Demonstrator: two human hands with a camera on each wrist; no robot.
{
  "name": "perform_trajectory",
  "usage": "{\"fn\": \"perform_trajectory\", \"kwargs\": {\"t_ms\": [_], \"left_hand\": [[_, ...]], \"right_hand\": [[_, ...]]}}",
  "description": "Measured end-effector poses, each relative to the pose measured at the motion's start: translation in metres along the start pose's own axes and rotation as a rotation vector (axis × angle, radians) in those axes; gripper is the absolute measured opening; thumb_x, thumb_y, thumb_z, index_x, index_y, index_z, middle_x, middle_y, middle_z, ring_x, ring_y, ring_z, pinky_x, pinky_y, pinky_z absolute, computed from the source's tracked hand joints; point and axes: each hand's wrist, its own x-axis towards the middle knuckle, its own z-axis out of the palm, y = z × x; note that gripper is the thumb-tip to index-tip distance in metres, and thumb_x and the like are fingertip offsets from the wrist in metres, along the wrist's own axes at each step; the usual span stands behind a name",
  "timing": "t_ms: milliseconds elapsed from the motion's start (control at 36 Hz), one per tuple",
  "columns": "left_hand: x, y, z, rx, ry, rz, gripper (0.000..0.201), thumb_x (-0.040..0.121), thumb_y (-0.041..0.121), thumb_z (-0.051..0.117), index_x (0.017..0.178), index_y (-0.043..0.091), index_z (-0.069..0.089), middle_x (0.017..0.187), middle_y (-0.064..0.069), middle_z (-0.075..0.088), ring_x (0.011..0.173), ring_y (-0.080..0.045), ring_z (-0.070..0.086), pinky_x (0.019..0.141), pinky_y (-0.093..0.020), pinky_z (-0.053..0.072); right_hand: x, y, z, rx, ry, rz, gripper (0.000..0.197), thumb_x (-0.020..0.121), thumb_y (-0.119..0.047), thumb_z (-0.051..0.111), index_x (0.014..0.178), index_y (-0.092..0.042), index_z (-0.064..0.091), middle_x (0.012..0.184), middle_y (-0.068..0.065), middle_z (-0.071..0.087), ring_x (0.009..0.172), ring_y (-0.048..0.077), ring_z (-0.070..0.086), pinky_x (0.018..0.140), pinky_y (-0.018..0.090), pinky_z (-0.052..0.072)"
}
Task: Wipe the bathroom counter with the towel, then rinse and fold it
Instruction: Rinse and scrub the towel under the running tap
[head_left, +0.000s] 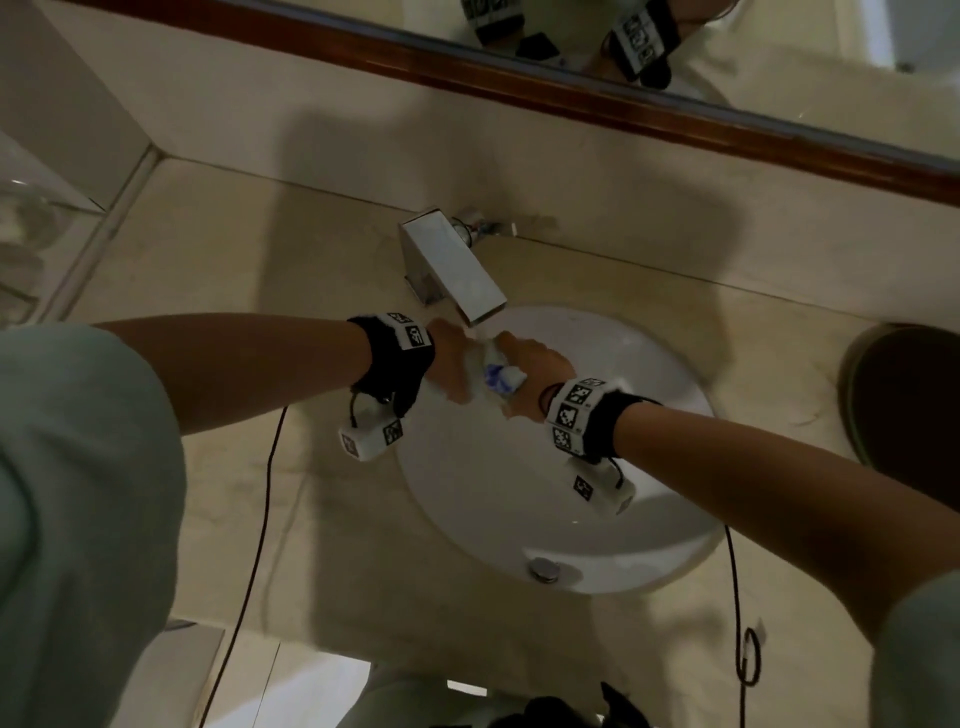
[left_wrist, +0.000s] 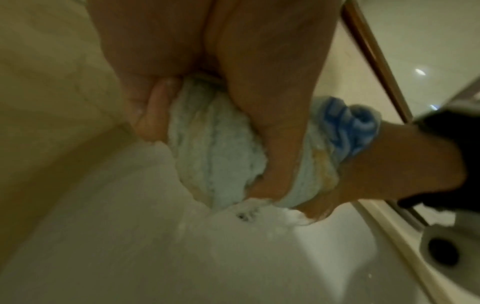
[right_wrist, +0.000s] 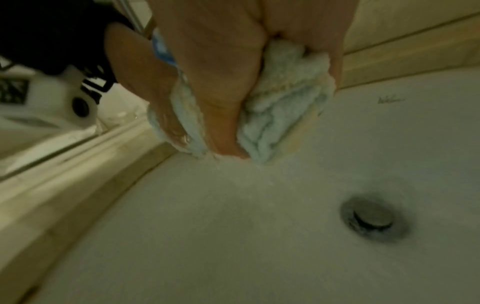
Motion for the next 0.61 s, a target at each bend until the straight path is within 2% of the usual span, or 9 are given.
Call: {"fn": "perform_trajectory", "kwargs": {"t_ms": [56, 111, 167, 250, 361, 444, 500, 556, 611], "left_hand": [[0.009, -0.001, 0.007, -0.090, -0.001, -0.017, 0.022, 0.087, 0.041, 0.059, 0.076, 0.023, 0.052, 0.093, -0.004, 0.052, 0.086, -0.019, 0.050, 0.077, -0.028, 0.038], [0.011, -0.005, 0.012, -0.194, 0.016, -0.006, 0.025, 0.083, 0.036, 0.064, 0.068, 0.024, 0.049, 0.087, -0.002, 0.053, 0.082, -0.019, 0.050, 0.074, -0.027, 0.039], [0.015, -0.007, 0.015, -0.343, 0.013, -0.002, 0.021, 0.080, 0.031, 0.068, 0.071, 0.020, 0.053, 0.080, 0.000, 0.053, 0.082, -0.018, 0.052, 0.073, -0.026, 0.040], [0.018, -0.011, 0.015, -0.465, -0.014, 0.070, 0.021, 0.074, 0.031, 0.072, 0.072, 0.017, 0.057, 0.076, 0.001, 0.053, 0.078, -0.015, 0.051, 0.076, -0.027, 0.040], [0.016, -0.012, 0.016, -0.575, 0.016, 0.084, 0.019, 0.084, 0.017, 0.067, 0.068, 0.016, 0.057, 0.069, 0.004, 0.052, 0.065, -0.012, 0.050, 0.062, -0.021, 0.042], [0.009, -0.008, 0.017, -0.574, 0.055, 0.114, 0.016, 0.081, 0.018, 0.071, 0.071, 0.018, 0.058, 0.075, 0.000, 0.056, 0.074, -0.017, 0.053, 0.073, -0.027, 0.043], [0.007, -0.010, 0.018, -0.555, 0.083, 0.133, 0.017, 0.079, 0.022, 0.075, 0.090, 0.016, 0.063, 0.090, -0.004, 0.061, 0.084, -0.021, 0.058, 0.084, -0.030, 0.045], [0.003, -0.011, 0.021, -0.531, 0.191, 0.126, 0.061, 0.077, 0.029, 0.077, 0.127, 0.009, 0.049, 0.121, -0.007, 0.055, 0.112, -0.026, 0.055, 0.097, -0.033, 0.043], [0.001, -0.013, 0.030, -0.529, 0.334, 0.111, 0.084, 0.075, 0.034, 0.078, 0.139, 0.004, 0.032, 0.137, -0.010, 0.041, 0.125, -0.028, 0.045, 0.101, -0.033, 0.037]], "right_hand": [[-0.001, 0.002, 0.000, -0.047, 0.035, -0.043, 0.074, 0.082, -0.025, 0.070, 0.142, -0.018, 0.029, 0.137, 0.010, 0.046, 0.118, 0.030, 0.053, 0.088, 0.034, 0.045], [-0.001, 0.003, -0.002, -0.107, 0.033, -0.078, 0.079, 0.081, -0.027, 0.072, 0.144, -0.018, 0.026, 0.140, 0.010, 0.042, 0.121, 0.029, 0.051, 0.094, 0.035, 0.044], [0.001, 0.005, -0.005, -0.167, 0.010, -0.088, 0.090, 0.077, -0.027, 0.076, 0.148, -0.019, 0.020, 0.144, 0.009, 0.038, 0.126, 0.027, 0.046, 0.101, 0.034, 0.040], [0.003, 0.004, -0.012, -0.200, -0.004, -0.114, 0.093, 0.076, -0.026, 0.078, 0.148, -0.017, 0.019, 0.144, 0.009, 0.037, 0.127, 0.025, 0.045, 0.100, 0.032, 0.038], [0.005, 0.006, -0.014, -0.184, -0.015, -0.089, 0.095, 0.076, -0.025, 0.078, 0.149, -0.020, 0.017, 0.142, 0.011, 0.037, 0.127, 0.028, 0.045, 0.099, 0.034, 0.038], [0.002, 0.007, -0.013, -0.098, 0.016, -0.036, 0.092, 0.073, -0.024, 0.080, 0.146, -0.022, 0.024, 0.135, 0.012, 0.045, 0.120, 0.031, 0.051, 0.093, 0.035, 0.043], [-0.001, 0.009, -0.013, 0.034, 0.002, 0.006, 0.089, 0.072, -0.023, 0.081, 0.144, -0.020, 0.028, 0.134, 0.011, 0.050, 0.120, 0.031, 0.052, 0.095, 0.034, 0.044], [-0.005, 0.013, -0.012, 0.171, -0.038, 0.019, 0.076, 0.070, -0.021, 0.082, 0.134, -0.020, 0.041, 0.126, 0.007, 0.056, 0.118, 0.030, 0.054, 0.098, 0.038, 0.046], [-0.010, 0.018, -0.011, 0.365, -0.092, 0.063, 0.056, 0.068, -0.015, 0.083, 0.115, -0.021, 0.053, 0.111, 0.005, 0.061, 0.109, 0.030, 0.060, 0.092, 0.043, 0.051]]}}
